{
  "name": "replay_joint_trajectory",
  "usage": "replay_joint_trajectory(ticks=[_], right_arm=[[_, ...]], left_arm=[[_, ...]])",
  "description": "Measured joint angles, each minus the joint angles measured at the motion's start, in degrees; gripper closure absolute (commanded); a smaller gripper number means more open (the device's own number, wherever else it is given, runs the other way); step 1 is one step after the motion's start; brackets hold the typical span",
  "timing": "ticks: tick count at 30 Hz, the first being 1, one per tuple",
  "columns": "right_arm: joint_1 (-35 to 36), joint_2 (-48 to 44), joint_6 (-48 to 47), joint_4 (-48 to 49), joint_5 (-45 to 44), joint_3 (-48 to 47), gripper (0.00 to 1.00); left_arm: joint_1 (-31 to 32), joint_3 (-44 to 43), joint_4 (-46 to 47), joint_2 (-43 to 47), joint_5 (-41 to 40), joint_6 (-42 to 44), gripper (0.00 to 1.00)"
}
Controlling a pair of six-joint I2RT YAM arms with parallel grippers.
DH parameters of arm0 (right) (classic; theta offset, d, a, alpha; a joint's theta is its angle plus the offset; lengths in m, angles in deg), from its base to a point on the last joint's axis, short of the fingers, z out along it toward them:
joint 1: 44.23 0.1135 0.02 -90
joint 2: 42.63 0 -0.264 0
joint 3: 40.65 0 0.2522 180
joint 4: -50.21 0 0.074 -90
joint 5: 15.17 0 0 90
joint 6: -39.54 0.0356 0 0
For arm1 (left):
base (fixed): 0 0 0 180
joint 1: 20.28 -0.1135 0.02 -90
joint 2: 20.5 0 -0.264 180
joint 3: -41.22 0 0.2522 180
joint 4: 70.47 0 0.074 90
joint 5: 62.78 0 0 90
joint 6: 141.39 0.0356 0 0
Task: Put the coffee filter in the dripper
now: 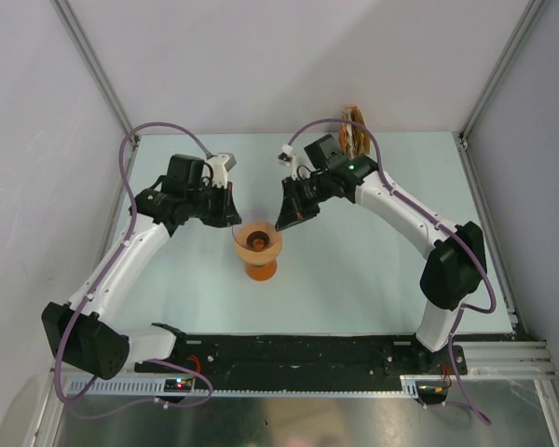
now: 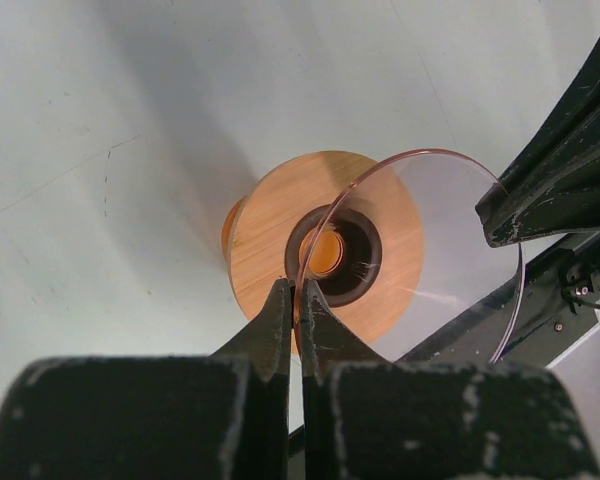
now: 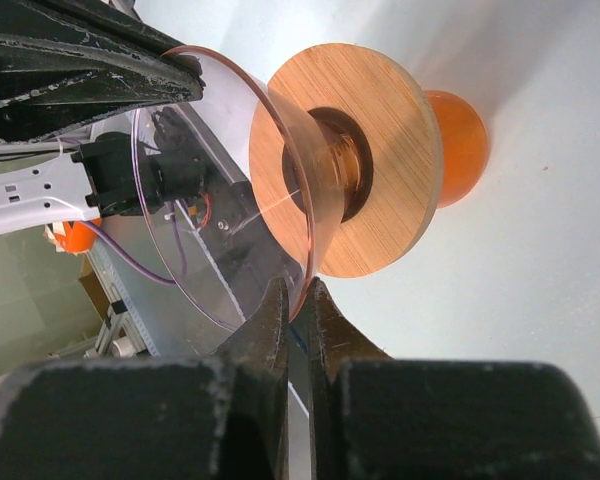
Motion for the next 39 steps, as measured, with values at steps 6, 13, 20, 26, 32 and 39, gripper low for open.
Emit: replay_joint_trajectory(ticks=[6,13,20,26,32,39], right_arm=[[0.04,0.0,0.17,0.17,-0.04,0.2,1.0],[0.04,0.07,0.81,0.48,-0.07,0.31,1.0],[0.04,0.52,1.22,1.18,-0.02,0.28,1.0],[-0.28,0.79,1.55,1.36,0.61,0.42,1.0],[-0.22,0.79,1.53,1.29,0.57,0.26,1.0],[0.04,0.79,1.49,0.46,-0.26,-0.35,0.98]], left_arm=[[0.0,1.46,1.64,0.42,-0.02,0.04,1.0],[-0.15,2.19,2.69,0.39,-0.04,0.09,1.0],[-0.37,3.02,3.78,0.15,-0.48,0.17,1.0],[-0.39,3.39,4.33,0.15,-0.46,0.2,1.0],[-0.42,3.39,4.37,0.28,-0.44,0.22,0.99],[-0.42,2.82,3.78,0.83,-0.44,0.15,0.96]])
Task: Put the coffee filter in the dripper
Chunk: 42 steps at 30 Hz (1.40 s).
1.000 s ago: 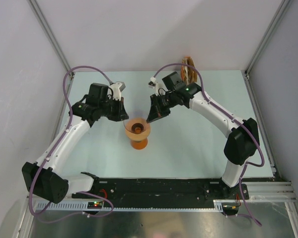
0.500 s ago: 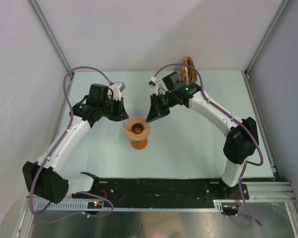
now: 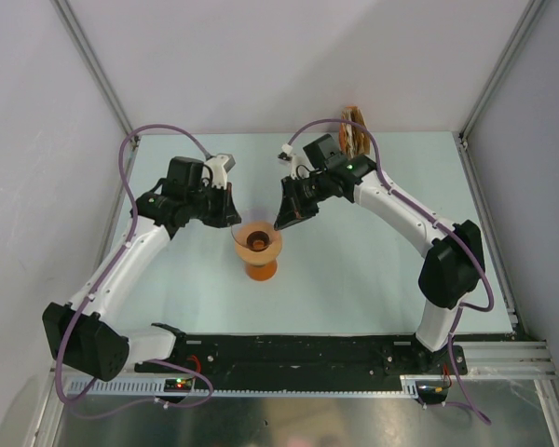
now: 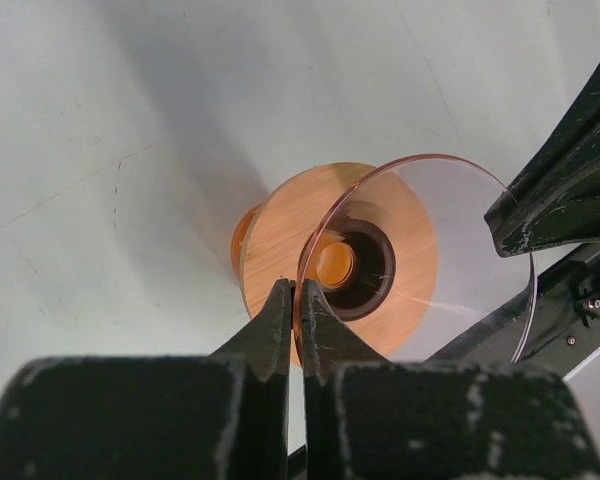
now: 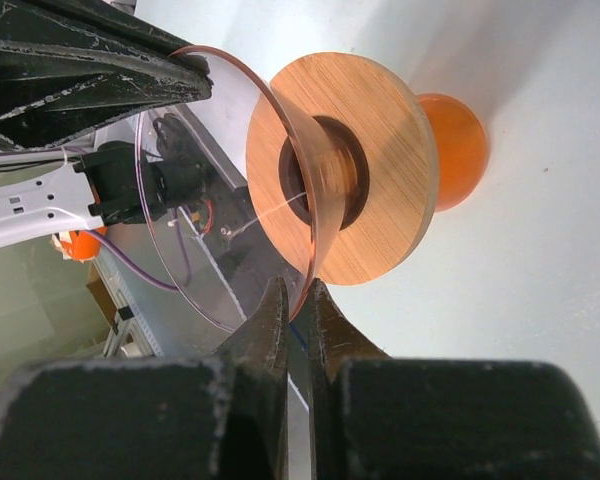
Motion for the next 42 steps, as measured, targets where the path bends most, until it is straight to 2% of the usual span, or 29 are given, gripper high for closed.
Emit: replay_joint_trajectory(ticks=[2,6,13,17,20,27,32,36,42], right_arm=[[0.07,0.0,0.0,-0.17,-0.2,-0.13,0.94],[0.22,0.0,-0.24,-0.42,-0.52,-0.35,0.83],[1.81,0.2,-2.56,-0.31,-0.5,-0.35,0.56],[2.45,0.98,-3.3,-1.11,-0.72,-0.37,0.46],[2.4,1.55,-3.56,-1.66,-0.9,-0.57,0.4],[1.88,1.62,-3.65,-1.9,-0.9,-1.99,0.28],[1.11,1.62,-4.26,-1.97,-0.85,-4.63,0.18],[-1.01,1.22,-6.56,-2.25,-1.22,-6.64,0.12],[-9.44,-2.16,-12.39,-3.08,-3.67,-10.1,0.13]], left_arm=[[0.0,-0.09,-0.2,0.0,0.0,0.0,0.94],[0.0,-0.31,-0.46,-0.02,0.0,0.04,0.83],[0.59,-0.28,-4.57,-2.03,0.42,0.55,0.66],[0.59,-0.28,-5.84,-2.08,0.39,0.9,0.52],[0.59,-0.31,-6.36,-2.08,0.46,1.01,0.41],[0.59,-2.75,-7.28,-2.08,0.96,1.01,0.25],[0.28,-5.33,-7.28,-1.64,0.96,1.07,0.03],[-1.75,-7.8,-7.65,-0.07,1.31,1.7,0.01],[-7.06,-16.13,-8.09,2.16,0.33,3.91,0.0]])
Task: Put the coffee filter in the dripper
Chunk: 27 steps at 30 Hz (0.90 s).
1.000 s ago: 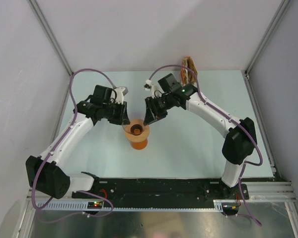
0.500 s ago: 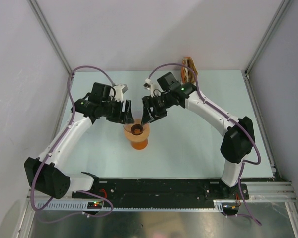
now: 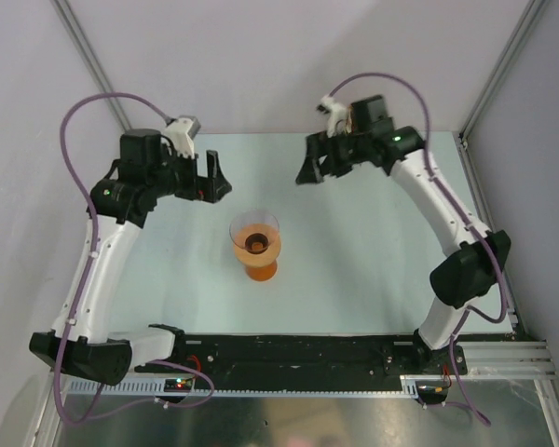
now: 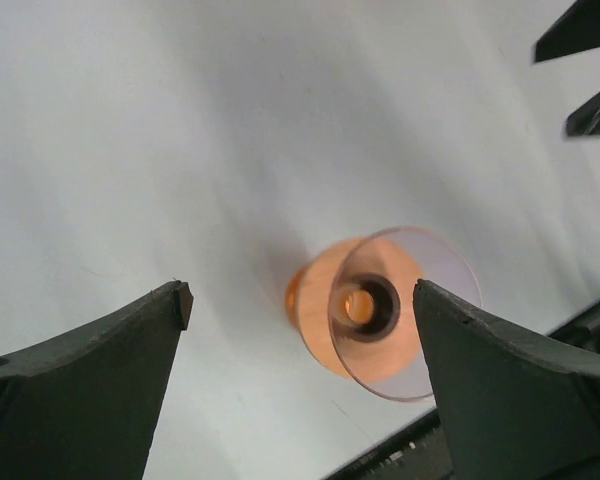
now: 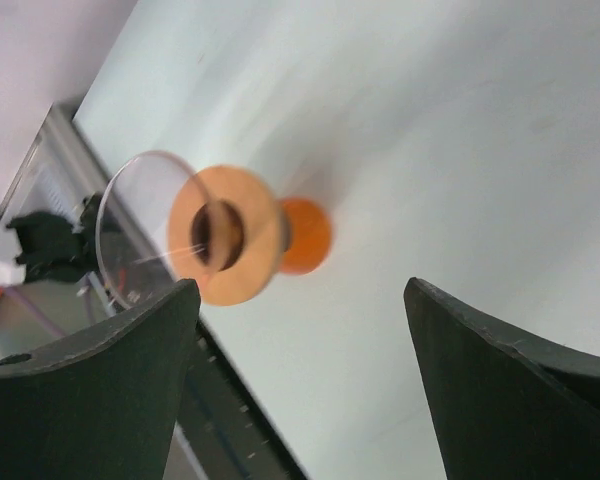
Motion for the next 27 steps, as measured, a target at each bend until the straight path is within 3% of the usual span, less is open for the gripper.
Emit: replay_joint_trajectory(ticks=[7,12,27], right_arm=[[-15.41,-2.23,-7.52,0.68,-3.1,-3.78,0.3],[-23.1,1.42,-11.47,1.29,-8.31,-5.42,0.39],[-26.4,21.07,-16.31,5.25,-18.03,-12.81,0.5]], left_arm=[[-1.38,-7.06,0.55,-0.96,-2.14,3.08,0.0],[-2.05,-7.98,0.5,-3.45,-2.16,5.16,0.0],[-4.7,-7.98,0.44,-5.51,-0.92,7.23,0.0]])
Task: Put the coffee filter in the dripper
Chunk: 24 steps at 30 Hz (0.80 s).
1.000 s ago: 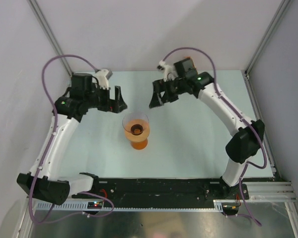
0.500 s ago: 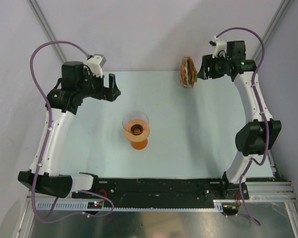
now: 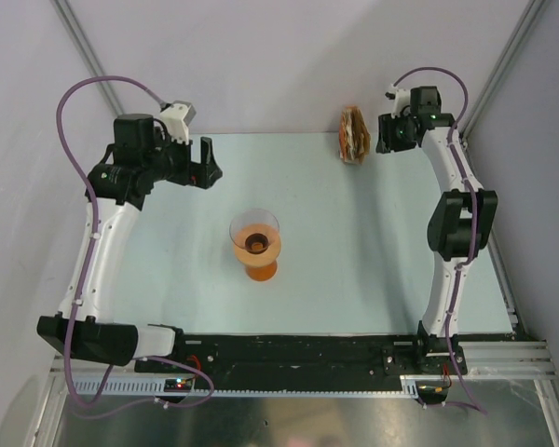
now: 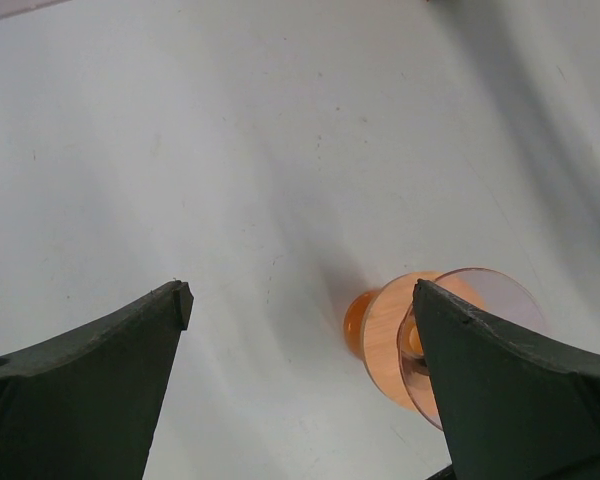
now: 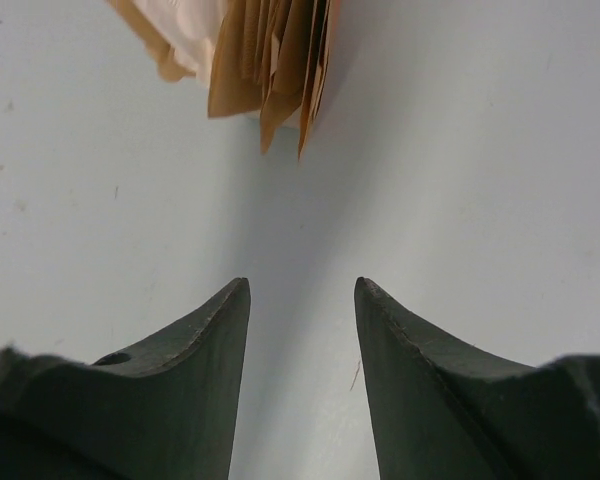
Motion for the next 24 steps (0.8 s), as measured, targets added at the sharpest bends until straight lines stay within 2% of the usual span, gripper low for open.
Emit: replay_joint_trajectory(ticks=[18,24], right_arm=[[2.1,12.61,0.04,6.49,-0.24,-6.47,0.58],[2.86,14.32,0.07,7.37,-0.81,-6.62,0.67]], left_arm=[[-2.82,0.0,-1.14,-0.98,-0.11,0.63,0.0],[-3.45,0.0,-1.31,-1.92,-0.07,0.85,0.0]])
